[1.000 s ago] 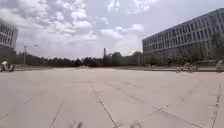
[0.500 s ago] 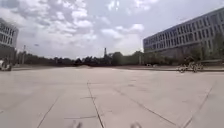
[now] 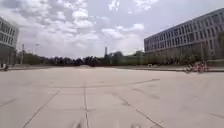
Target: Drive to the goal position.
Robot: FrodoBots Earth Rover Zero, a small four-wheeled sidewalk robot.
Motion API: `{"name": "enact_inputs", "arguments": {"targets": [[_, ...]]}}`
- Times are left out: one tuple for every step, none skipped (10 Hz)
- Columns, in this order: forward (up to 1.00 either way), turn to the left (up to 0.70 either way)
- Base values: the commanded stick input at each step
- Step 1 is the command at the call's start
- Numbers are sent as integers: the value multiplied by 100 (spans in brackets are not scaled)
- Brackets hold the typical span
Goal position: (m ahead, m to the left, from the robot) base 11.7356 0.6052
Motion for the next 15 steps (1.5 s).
{"name": "enact_inputs", "arguments": {"targets": [[94,4],[93,4],[93,4],[93,4],[93,4],[93,4],[93,4],[93,4],[93,4],[94,4],[93,4],[94,4],[93,4],[93,4],[93,4]]}}
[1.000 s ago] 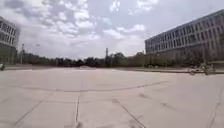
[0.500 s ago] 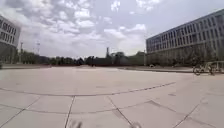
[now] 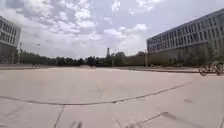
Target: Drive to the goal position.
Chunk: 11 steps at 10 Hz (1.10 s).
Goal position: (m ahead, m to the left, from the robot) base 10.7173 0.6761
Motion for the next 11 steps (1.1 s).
{"name": "enact_inputs", "arguments": {"targets": [[93,4],[93,4],[93,4],[93,4],[93,4],[93,4],[93,4],[93,4],[93,4],[93,4],[93,4]]}}
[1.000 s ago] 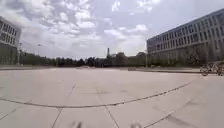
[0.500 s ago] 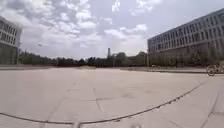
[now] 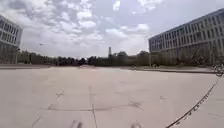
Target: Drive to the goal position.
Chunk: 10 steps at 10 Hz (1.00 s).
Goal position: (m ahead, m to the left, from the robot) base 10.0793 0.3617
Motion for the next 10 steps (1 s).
{"name": "enact_inputs", "arguments": {"targets": [[93,4],[93,4],[93,4],[93,4],[94,4],[94,4],[93,4],[94,4],[94,4],[93,4]]}}
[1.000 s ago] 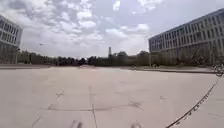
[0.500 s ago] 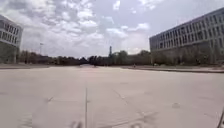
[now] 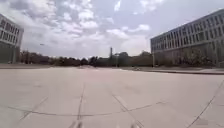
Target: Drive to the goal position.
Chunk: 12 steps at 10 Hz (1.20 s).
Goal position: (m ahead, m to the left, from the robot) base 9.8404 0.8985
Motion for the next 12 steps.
{"name": "enact_inputs", "arguments": {"targets": [[93,4],[93,4],[93,4],[93,4],[93,4],[93,4],[93,4],[93,4],[93,4],[93,4],[93,4],[93,4]]}}
